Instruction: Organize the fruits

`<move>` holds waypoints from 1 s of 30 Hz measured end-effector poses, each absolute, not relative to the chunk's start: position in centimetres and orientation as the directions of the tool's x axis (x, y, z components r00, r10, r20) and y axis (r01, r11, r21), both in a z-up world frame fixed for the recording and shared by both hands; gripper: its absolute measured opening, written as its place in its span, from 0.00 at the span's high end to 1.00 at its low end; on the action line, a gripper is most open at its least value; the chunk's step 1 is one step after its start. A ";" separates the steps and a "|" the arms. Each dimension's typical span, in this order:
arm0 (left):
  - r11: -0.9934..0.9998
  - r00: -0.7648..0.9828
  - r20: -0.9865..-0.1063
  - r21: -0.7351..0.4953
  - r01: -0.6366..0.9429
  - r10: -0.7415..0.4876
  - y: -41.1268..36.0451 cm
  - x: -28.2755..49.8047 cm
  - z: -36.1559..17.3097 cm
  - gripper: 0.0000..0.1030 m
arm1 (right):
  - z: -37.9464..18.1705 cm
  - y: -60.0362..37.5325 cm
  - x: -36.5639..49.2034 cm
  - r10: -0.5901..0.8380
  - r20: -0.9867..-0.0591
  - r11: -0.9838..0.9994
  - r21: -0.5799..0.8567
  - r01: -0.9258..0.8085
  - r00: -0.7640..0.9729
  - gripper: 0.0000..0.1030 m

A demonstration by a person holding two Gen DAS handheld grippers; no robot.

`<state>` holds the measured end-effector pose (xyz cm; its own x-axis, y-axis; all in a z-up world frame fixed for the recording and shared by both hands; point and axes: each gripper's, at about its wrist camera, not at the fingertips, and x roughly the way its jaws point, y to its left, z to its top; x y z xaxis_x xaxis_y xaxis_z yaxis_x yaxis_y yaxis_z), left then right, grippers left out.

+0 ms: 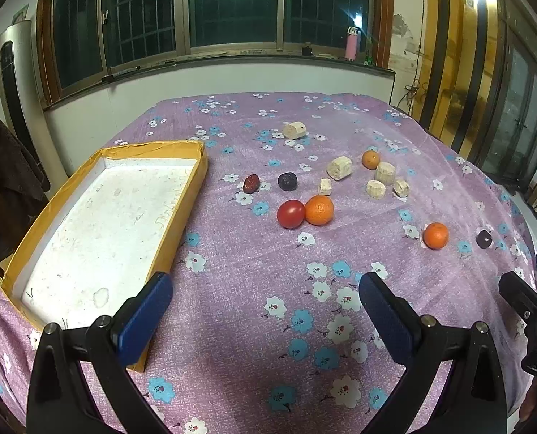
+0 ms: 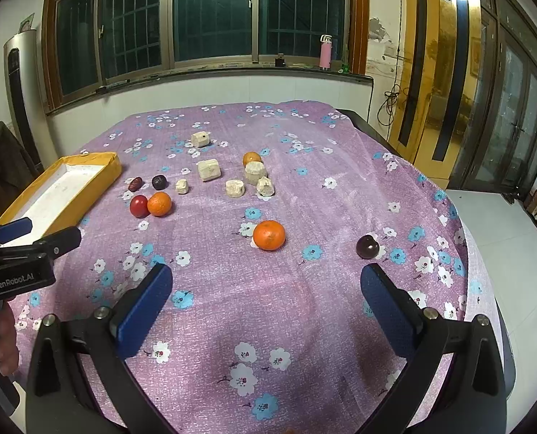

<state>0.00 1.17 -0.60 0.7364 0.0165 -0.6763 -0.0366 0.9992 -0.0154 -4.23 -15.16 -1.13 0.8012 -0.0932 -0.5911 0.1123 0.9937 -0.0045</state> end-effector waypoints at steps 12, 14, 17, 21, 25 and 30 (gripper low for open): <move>0.999 0.729 -0.684 -0.015 -0.044 0.022 1.4 0.0 -0.6 0.00 | -1.0 -14.9 -4.1 -0.100 -0.580 0.993 -0.012 0.114 0.809 0.00; 0.999 0.728 -0.685 -0.016 -0.044 0.021 1.4 0.1 -0.6 0.00 | -1.1 -14.9 -4.1 -0.100 -0.580 0.993 -0.013 0.113 0.809 0.00; 0.999 0.727 -0.687 -0.014 -0.046 0.023 1.4 0.2 -0.7 0.00 | -1.1 -14.9 -4.1 -0.100 -0.581 0.993 -0.011 0.114 0.808 0.00; 0.999 0.725 -0.689 -0.013 -0.040 0.020 1.3 0.4 -0.8 0.00 | -1.2 -15.0 -4.1 -0.101 -0.587 0.993 -0.011 0.117 0.803 0.00; 0.999 0.725 -0.689 -0.015 -0.041 0.019 1.4 0.3 -0.8 0.00 | -1.4 -15.1 -4.1 -0.103 -0.587 0.993 -0.011 0.120 0.803 0.00; 0.999 0.725 -0.688 -0.014 -0.040 0.020 1.4 0.4 -0.8 0.00 | -1.5 -15.2 -4.0 -0.105 -0.585 0.993 -0.017 0.118 0.804 0.00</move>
<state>0.38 1.40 -0.79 0.7251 0.0195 -0.6884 -0.0399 0.9991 -0.0137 -4.00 -15.22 -1.55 0.8044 -0.1051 -0.5847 0.1177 0.9929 -0.0166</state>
